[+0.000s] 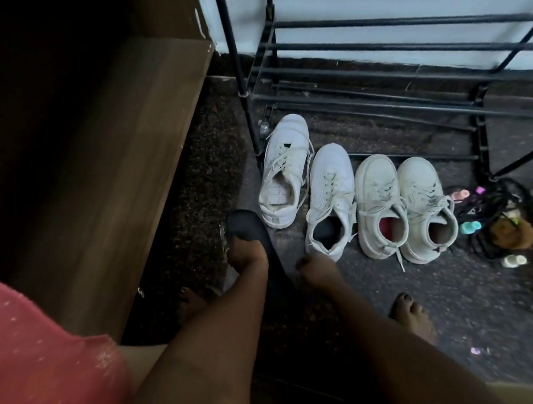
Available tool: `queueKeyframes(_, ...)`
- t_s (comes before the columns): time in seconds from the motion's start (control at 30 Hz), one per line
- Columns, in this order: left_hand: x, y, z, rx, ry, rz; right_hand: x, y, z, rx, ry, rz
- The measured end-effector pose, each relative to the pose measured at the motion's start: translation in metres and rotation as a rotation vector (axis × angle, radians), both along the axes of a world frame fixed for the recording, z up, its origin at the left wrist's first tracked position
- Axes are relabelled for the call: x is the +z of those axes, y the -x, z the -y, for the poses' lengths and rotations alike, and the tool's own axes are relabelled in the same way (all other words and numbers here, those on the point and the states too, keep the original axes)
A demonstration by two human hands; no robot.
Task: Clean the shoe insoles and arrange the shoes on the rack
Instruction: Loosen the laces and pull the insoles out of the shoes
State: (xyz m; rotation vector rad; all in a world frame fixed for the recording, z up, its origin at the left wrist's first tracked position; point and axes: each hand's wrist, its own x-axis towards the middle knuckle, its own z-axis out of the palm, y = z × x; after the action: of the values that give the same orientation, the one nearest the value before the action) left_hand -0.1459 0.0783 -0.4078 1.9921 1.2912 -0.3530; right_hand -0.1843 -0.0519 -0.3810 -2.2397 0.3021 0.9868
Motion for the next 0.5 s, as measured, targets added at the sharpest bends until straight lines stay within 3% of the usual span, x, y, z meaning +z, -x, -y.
queueKeyframes(0.07,0.016,-0.009,0.019,-0.114,-0.144,0.191,0.016,-0.018,0.015,-0.201,-0.048,0.098)
queueKeyframes(0.17,0.037,-0.030,0.056,-0.370,-0.116,0.401,0.029,-0.052,0.043,-0.428,-0.013,0.208)
queueKeyframes(0.37,0.031,-0.062,0.094,-0.946,0.046,0.350,0.023,-0.094,0.084,-0.640,-0.018,0.204)
queueKeyframes(0.5,0.020,-0.063,0.103,-1.025,0.043,0.313,0.013,-0.102,0.081,-0.696,-0.059,0.087)
